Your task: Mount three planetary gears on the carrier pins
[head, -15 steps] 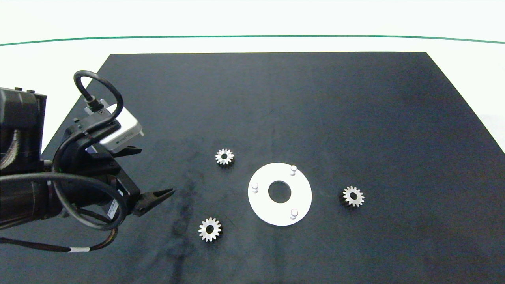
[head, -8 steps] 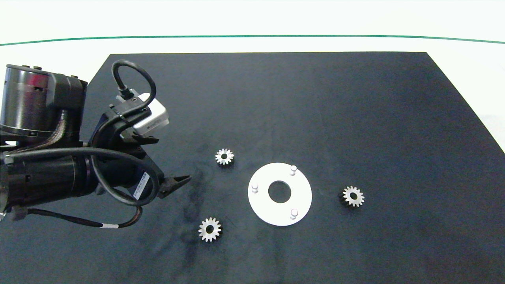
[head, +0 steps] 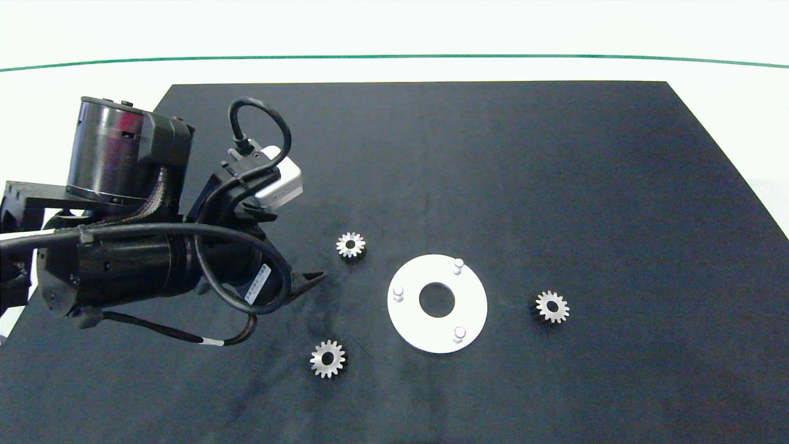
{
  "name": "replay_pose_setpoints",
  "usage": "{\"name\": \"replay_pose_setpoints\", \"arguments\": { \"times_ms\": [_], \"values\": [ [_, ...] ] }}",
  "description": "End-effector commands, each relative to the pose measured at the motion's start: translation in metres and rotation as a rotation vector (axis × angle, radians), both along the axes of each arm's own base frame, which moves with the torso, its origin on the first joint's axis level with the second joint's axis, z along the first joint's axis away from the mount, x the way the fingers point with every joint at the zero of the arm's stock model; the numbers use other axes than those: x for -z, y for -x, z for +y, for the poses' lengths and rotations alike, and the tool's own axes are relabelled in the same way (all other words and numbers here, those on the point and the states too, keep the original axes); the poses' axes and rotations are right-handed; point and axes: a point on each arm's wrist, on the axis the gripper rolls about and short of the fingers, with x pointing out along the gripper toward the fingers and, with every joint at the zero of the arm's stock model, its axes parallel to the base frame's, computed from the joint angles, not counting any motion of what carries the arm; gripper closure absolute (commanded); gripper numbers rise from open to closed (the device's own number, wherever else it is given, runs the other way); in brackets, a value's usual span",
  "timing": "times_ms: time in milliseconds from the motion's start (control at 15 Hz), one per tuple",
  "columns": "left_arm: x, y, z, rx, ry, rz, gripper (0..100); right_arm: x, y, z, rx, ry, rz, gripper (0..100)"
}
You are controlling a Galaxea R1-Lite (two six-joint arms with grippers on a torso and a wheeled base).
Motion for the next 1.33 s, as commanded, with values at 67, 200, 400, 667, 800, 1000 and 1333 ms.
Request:
{"name": "replay_pose_setpoints", "arguments": {
  "times_ms": [67, 200, 400, 667, 800, 1000, 1333],
  "values": [
    [0.006, -0.008, -0.002, -0.007, -0.015, 0.020, 0, 0.001, 0.000, 0.000, -0.001, 0.002, 0.002, 0],
    [0.008, -0.013, 0.003, -0.033, -0.019, 0.028, 0, 0.001, 0.000, 0.000, -0.003, 0.002, 0.004, 0],
    [0.005, -0.018, 0.014, -0.076, -0.017, 0.015, 0, 0.002, 0.000, 0.000, -0.003, 0.002, 0.005, 0],
    [0.004, -0.020, 0.015, -0.086, -0.015, 0.020, 0, 0.003, 0.000, 0.000, -0.001, 0.003, 0.010, 0],
    [0.007, -0.019, 0.004, -0.054, -0.004, 0.036, 0, 0.003, -0.001, 0.000, -0.001, 0.003, 0.013, 0],
    [0.012, -0.019, -0.011, -0.014, -0.008, 0.053, 0, 0.003, 0.000, 0.000, 0.000, 0.004, 0.008, 0],
    [0.012, -0.031, -0.038, 0.035, -0.013, 0.048, 0, 0.003, -0.001, 0.000, -0.001, 0.004, 0.010, 0]
  ]
}}
